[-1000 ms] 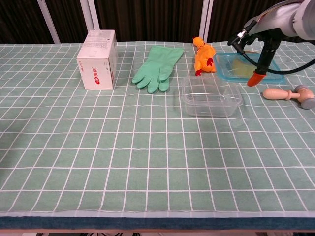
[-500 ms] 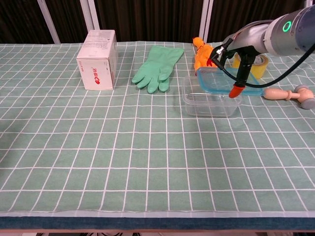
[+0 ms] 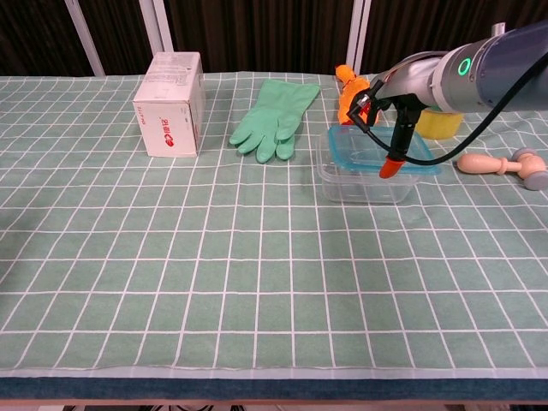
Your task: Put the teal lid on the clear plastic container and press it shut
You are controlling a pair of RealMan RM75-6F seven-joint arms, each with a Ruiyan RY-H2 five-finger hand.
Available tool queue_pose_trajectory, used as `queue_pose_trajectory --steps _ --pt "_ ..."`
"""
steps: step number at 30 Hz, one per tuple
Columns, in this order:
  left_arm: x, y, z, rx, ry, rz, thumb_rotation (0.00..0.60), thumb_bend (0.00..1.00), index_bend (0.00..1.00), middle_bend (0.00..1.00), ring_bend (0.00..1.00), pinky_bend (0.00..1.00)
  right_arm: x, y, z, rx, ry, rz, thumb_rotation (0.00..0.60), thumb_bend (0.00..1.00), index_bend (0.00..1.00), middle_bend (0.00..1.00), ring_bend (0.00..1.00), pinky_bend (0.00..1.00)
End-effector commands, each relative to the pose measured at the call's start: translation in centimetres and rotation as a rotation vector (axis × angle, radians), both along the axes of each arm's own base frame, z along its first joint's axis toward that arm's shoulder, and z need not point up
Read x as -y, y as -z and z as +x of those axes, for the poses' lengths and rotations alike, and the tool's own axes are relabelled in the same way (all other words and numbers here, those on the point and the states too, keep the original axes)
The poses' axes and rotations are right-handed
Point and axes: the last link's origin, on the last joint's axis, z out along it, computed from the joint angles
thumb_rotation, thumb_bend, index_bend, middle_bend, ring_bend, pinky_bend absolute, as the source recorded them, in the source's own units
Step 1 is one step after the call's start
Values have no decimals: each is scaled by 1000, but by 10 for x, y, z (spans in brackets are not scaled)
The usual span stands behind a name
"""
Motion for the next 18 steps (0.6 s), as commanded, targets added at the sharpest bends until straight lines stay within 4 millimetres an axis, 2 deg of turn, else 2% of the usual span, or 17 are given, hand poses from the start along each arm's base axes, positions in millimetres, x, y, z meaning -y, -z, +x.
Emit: queue_pose_trajectory --steps 1,18 --pt "0 0 0 0 -1 1 600 752 106 0 0 0 1 1 1 2 -1 -7 600 206 0 461 90 0" --pt "-1 -1 0 2 -8 3 600 752 106 0 0 0 2 12 4 -6 -3 -1 600 205 0 462 90 0"
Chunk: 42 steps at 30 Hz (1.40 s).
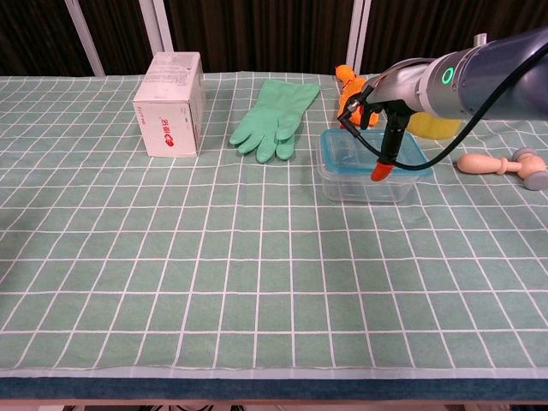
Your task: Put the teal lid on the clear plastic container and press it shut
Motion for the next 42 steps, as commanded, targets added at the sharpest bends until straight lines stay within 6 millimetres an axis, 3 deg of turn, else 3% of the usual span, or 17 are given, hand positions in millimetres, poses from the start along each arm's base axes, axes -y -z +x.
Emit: queue_pose_trajectory --steps 1,42 --pt "0 0 0 1 -1 0 600 752 106 0 0 0 0 1 0 -1 0 1 600 206 0 462 90 0" --pt "-1 -2 1 2 -4 3 600 752 106 0 0 0 -4 9 7 -23 5 -23 600 206 0 465 95 0"
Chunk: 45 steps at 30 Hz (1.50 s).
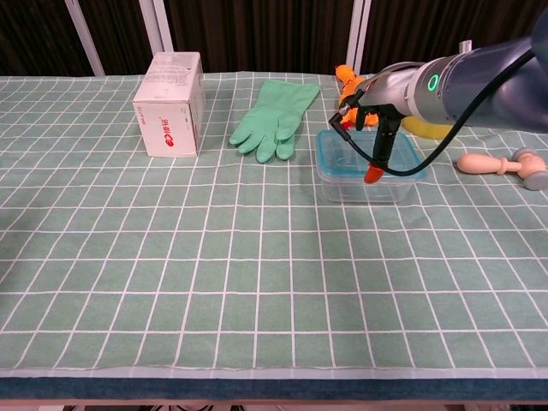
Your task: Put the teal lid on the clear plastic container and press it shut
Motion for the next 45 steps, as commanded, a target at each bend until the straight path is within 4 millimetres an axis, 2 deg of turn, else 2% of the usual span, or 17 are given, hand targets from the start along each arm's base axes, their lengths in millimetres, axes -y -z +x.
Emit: queue_pose_trajectory --steps 1,25,37,45 --pt "0 0 0 0 0 0 600 752 106 0 0 0 0 1 0 0 3 0 600 205 0 465 95 0" --pt "0 -1 0 -1 -1 0 600 752 106 0 0 0 0 5 1 -14 13 1 600 206 0 456 95 0" --pt "0 -1 0 -1 -4 2 600 752 106 0 0 0 -1 1 -1 -21 25 7 600 205 0 216 10 0" --pt "0 -1 0 -2 -5 4 600 752 106 0 0 0 -2 0 -1 -26 36 20 600 205 0 144 0 0"
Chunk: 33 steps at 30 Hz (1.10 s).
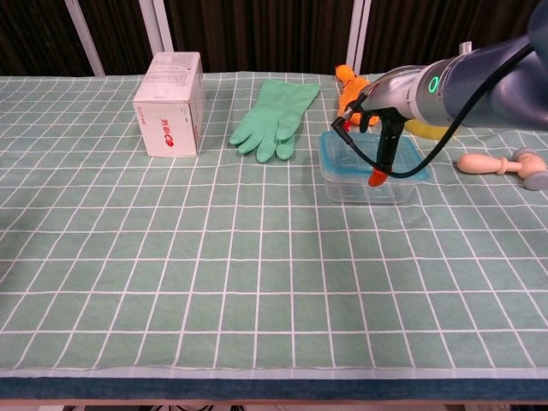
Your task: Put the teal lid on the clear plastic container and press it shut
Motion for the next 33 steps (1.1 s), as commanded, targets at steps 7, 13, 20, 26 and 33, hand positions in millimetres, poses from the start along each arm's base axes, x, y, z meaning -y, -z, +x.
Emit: queue_pose_trajectory --steps 7,13,20,26,33 --pt "0 0 0 -1 0 2 600 752 105 0 0 0 -1 -1 -1 -4 5 9 600 204 0 63 0 0" --pt "0 0 0 0 -1 2 600 752 106 0 0 0 -2 -4 0 -1 1 9 600 204 0 43 0 0" --pt "-1 -1 -1 -1 -5 7 600 752 106 0 0 0 -12 -26 -1 -6 -5 -6 600 205 0 36 0 0" --pt "-1 0 -1 -4 -5 5 600 752 106 0 0 0 -23 -57 -3 71 -59 -77 600 205 72 34 0 0" --pt "-1 1 -2 -7 -8 2 600 752 106 0 0 0 -38 -81 -24 165 -138 -131 600 362 288 34 0 0"
